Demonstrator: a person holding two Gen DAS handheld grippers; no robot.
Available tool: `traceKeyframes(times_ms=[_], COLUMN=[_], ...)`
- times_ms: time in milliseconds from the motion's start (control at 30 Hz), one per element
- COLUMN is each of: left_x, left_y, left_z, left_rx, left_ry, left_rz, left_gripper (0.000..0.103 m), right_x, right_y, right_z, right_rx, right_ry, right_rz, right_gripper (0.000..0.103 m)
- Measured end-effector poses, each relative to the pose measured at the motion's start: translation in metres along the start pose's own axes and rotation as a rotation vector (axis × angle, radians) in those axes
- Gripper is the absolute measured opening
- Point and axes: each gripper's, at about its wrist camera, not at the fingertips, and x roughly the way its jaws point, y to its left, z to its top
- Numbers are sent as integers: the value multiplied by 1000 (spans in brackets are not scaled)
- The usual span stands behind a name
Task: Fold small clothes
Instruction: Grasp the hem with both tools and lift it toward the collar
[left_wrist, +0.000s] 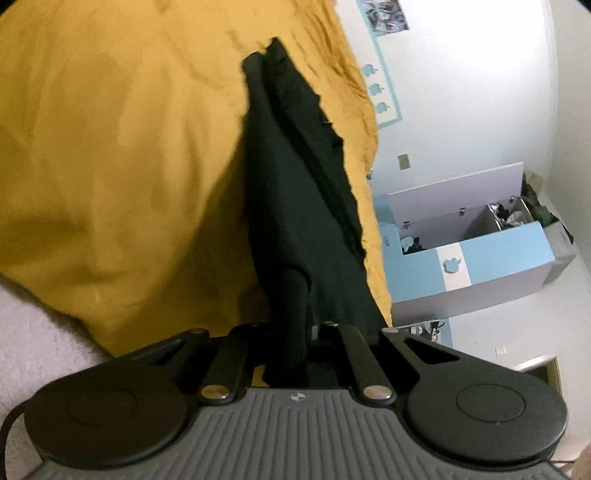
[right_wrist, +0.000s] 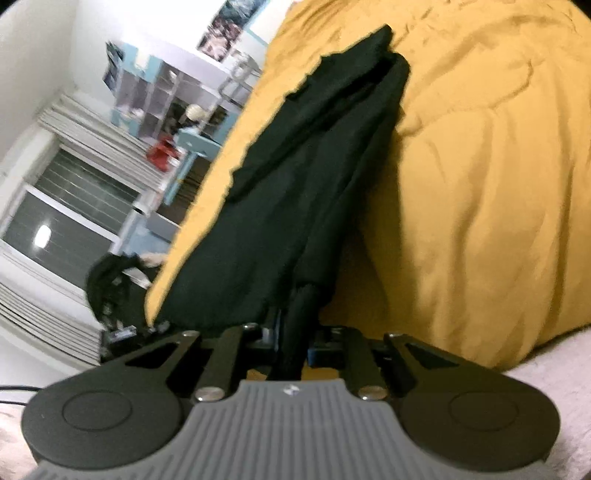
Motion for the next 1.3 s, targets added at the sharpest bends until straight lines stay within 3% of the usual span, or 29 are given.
traceKeyframes(times_ms=[267, 367, 567, 733, 867, 1067, 1300], left_x=[7, 15, 38, 77, 116, 176, 236], left_y=[-30, -44, -62, -64, -73, -65, -22], left_z=[15, 40, 104, 177, 230, 301, 343], left_rx=[28, 53, 91, 67, 109, 126, 95], left_ry=[-73, -85, -135, -153, -151, -143, -92], left_rz=[-100, -139, -163, -183, -177, -133, -2], left_gripper=[6, 6, 6, 6, 6, 5, 7], right_x=[-1, 8, 29, 54, 86, 154, 231], right_y=[26, 28, 25, 22, 12, -18, -73], right_z=[29, 49, 103, 176, 247, 339, 399], right_rx=[39, 67, 135, 176, 189, 198, 251], right_ry=[-94, -124, -212, -312, -375, -384, -348], right_rz=[128, 195, 218, 140, 97, 44, -51], right_gripper=[6, 6, 5, 5, 4, 4, 5])
